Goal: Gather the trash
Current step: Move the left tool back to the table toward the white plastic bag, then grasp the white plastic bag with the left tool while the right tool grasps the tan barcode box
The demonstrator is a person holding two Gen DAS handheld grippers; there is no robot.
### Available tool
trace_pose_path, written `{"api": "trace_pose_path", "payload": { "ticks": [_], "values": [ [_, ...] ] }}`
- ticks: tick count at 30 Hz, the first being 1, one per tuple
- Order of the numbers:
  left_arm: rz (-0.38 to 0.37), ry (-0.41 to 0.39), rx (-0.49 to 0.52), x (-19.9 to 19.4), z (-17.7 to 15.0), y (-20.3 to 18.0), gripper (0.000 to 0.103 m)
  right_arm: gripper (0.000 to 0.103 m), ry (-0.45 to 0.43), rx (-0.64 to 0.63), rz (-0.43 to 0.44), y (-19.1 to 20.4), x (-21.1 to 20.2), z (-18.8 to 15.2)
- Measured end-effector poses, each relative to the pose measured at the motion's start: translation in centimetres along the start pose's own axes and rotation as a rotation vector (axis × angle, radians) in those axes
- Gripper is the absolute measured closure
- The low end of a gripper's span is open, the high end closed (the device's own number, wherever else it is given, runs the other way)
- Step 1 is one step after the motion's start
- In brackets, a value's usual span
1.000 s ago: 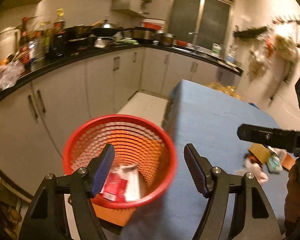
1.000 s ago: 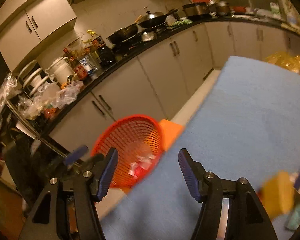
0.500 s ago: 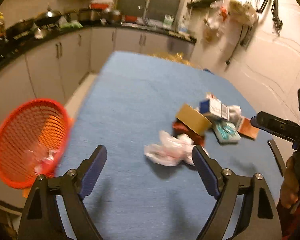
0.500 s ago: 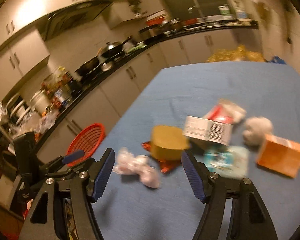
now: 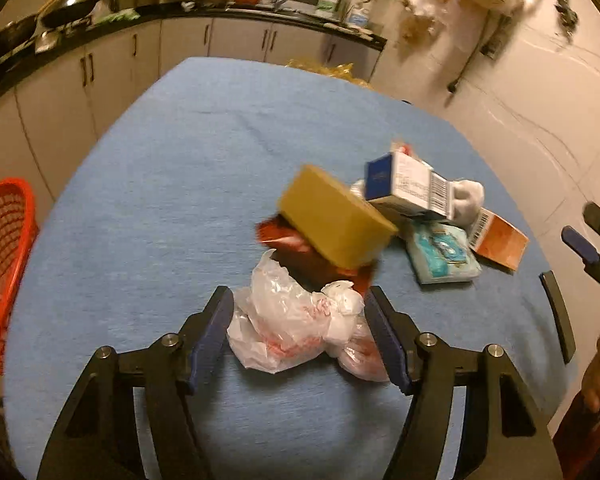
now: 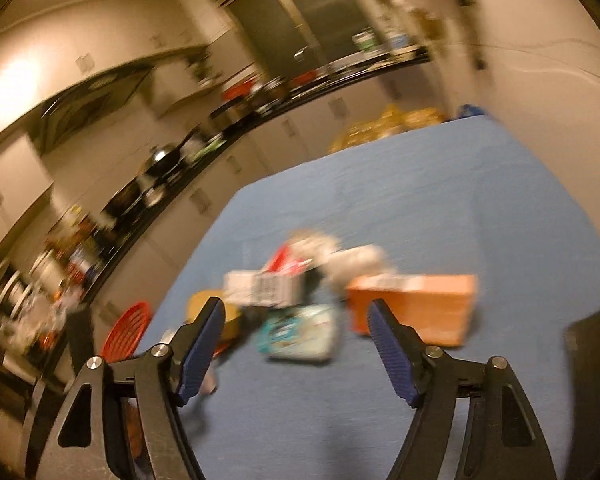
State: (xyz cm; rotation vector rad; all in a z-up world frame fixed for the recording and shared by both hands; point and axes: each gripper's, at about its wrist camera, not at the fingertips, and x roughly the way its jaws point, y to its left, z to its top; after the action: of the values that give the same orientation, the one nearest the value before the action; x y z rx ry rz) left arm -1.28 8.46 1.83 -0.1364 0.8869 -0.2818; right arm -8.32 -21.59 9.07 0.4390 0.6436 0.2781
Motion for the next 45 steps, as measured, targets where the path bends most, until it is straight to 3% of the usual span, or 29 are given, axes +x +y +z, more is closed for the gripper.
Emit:
{"api": "trace_pose_path", "payload": {
  "ticks": [4,7,15,19,22,24,28,33,35,36,37,39,41,43,45],
  "values": [
    [0.044,-0.066,0.067,-0.4,-0.6,-1.7,0.052,0.023,-0.028,0.083,-0.092,-4.7,-0.8,1.2],
    [0.002,-0.078,0.056,-0.6,-0.6,-1.4,0.055,0.023,-0.002,0.146,-0.131,-7.9,0.6,1.9],
    [-0.027,-0.069,0.028,-0.5,-0.6,-0.7,0.055,0.024,0.108,0.232,-0.07,-10.7,6.0,2.4],
    [-0.024,-0.068,0.031,-0.5,-0.5,-0.6,0.055,0.028,0.16,0.169,0.021,-8.5,5.6,1.4],
    [-0.023,-0.067,0.031,-0.5,-0.5,-0.6,0.055,0.028,0.232,0.045,0.142,-4.9,4.4,-0.3],
    [-0.019,-0.065,0.034,-0.5,-0.4,-0.7,0.055,0.028,0.275,-0.041,0.179,-2.8,3.7,-1.8],
    [0.008,-0.066,0.054,-0.4,-0.3,-1.3,0.055,0.028,0.287,-0.225,0.073,0.3,3.0,-4.2],
    [0.03,-0.066,0.076,-0.8,-0.7,-2.0,0.056,0.03,0.264,-0.236,-0.003,0.1,3.7,-3.7],
    [0.026,-0.062,0.09,-0.8,-0.9,-2.4,0.056,0.047,0.26,-0.219,-0.012,-0.9,4.3,-2.9],
    [0.026,-0.061,0.096,-0.7,-1.0,-2.5,0.056,0.066,0.273,-0.197,-0.028,-1.3,4.9,-2.9],
    [0.03,-0.056,0.099,-0.6,-1.0,-2.6,0.052,0.076,0.29,-0.184,-0.03,-1.0,5.9,-2.7],
    [0.041,-0.038,0.095,-0.1,-1.1,-2.6,0.043,0.078,0.305,-0.153,-0.032,-1.4,6.6,-3.0],
    [0.023,-0.033,0.082,0.0,-1.0,-2.4,0.044,0.079,0.296,-0.147,-0.029,-1.3,6.6,-3.5],
    [0.011,-0.043,0.072,-0.2,-1.1,-2.2,0.056,0.079,0.266,-0.142,-0.045,-1.1,6.2,-3.9],
    [0.015,-0.052,0.083,-0.5,-1.3,-2.4,0.058,0.079,0.238,-0.137,-0.043,-0.8,5.6,-4.1]
  ]
}}
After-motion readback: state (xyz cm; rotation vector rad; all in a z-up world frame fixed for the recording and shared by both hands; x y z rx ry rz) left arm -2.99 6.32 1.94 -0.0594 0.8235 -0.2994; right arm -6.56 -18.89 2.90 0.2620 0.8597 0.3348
